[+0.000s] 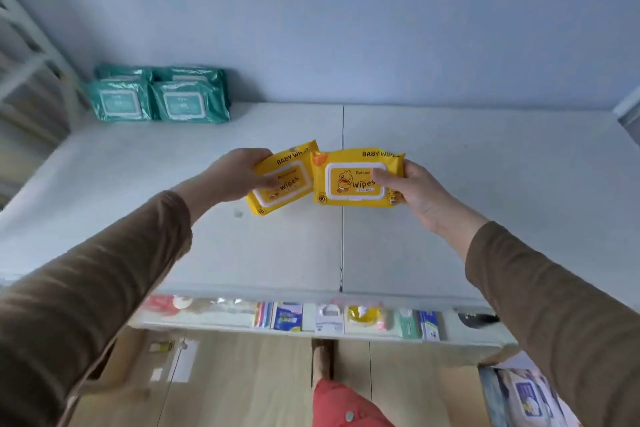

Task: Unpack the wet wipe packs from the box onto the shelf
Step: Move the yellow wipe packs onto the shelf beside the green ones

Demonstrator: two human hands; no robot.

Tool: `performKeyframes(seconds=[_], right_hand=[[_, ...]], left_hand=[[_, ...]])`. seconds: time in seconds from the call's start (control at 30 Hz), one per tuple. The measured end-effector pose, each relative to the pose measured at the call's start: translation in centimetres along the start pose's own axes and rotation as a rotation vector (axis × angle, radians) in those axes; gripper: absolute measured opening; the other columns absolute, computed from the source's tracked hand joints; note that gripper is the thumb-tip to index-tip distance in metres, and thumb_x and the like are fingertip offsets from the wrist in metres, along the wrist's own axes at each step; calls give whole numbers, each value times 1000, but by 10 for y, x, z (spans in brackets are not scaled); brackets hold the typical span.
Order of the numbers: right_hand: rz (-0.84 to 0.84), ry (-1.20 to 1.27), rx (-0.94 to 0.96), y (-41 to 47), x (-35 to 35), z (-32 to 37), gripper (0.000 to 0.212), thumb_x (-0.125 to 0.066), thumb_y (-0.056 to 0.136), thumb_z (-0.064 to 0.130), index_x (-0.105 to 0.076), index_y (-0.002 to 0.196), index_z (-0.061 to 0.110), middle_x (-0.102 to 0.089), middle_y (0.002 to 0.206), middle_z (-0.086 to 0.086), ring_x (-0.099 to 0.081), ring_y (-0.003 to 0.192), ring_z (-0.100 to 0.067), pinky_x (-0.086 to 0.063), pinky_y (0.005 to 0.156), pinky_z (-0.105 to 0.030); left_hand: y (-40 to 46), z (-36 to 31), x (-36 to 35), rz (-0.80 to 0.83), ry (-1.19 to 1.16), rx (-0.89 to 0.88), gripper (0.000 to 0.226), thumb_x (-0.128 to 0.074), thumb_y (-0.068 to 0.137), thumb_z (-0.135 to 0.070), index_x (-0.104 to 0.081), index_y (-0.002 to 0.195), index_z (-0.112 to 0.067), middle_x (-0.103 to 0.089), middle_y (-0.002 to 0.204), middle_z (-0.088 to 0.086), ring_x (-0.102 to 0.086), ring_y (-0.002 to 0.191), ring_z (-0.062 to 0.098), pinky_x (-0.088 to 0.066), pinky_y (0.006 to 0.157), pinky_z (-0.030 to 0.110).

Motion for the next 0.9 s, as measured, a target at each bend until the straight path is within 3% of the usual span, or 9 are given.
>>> performKeyframes(seconds=[0.1, 0.23, 0.3, 0.47, 0.67, 0.77, 0.9], right_hand=[[-14, 7, 12, 62, -6, 13, 31, -76, 81, 33, -68, 110, 24, -76, 108, 4, -71, 104, -19, -52, 92, -35], [-9, 6, 26, 135, -16, 31, 44, -79, 76, 33, -66, 116, 21, -76, 110, 1, -72, 102, -20, -53, 84, -33], [-5, -2, 28, 167, -22, 39, 36, -79, 79, 27, -66, 112, 22, -75, 111, -1, -71, 101, -20, -54, 83, -34], [-37, -57, 40, 232, -25, 47, 29, -77, 84, 18, -65, 111, 21, -74, 109, -1, -71, 99, -20, -54, 81, -34], [-151, -113, 33, 285, -22, 46, 28, -77, 85, 17, -66, 111, 17, -73, 108, -3, -69, 98, -22, -54, 83, -34], [-179, -108, 14, 301, -23, 43, 23, -76, 86, 17, -66, 107, 19, -72, 102, 2, -69, 94, -18, -52, 77, -27], [-185, -111, -24, 321, -29, 34, 23, -77, 85, 18, -68, 106, 14, -73, 102, 0, -70, 93, -19, -53, 78, -30]], left_hand=[[54, 17, 32, -60, 79, -9, 25, -75, 85, -35, -63, 99, -18, -66, 90, 3, -62, 85, 27, -50, 75, 38], [117, 41, 63, -129, 158, -17, 27, -76, 83, -36, -62, 95, -17, -63, 90, 4, -59, 85, 28, -48, 73, 37], [143, 51, 77, -153, 156, -9, 28, -78, 81, -34, -63, 97, -17, -63, 90, 3, -59, 86, 28, -50, 76, 40], [199, 66, 103, -164, 214, -34, 24, -75, 84, -30, -62, 96, -14, -63, 91, 5, -57, 87, 28, -46, 73, 37], [248, 73, 110, -103, 246, -106, 28, -72, 87, -27, -62, 108, -13, -62, 98, 6, -54, 83, 25, -40, 69, 31], [268, 77, 110, -81, 319, -132, 38, -70, 88, -30, -60, 120, -12, -63, 111, 9, -55, 99, 28, -38, 77, 31], [290, 88, 113, -42, 383, -163, 39, -68, 90, -31, -59, 124, -15, -64, 118, 7, -58, 108, 29, -44, 83, 35]])
Point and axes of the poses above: each hand's wrist, its own y-axis towards the middle knuckle, its own x-axis out of the back of the hand, z = x × y, the point moved 1 cm from there along y, towards the middle knuckle
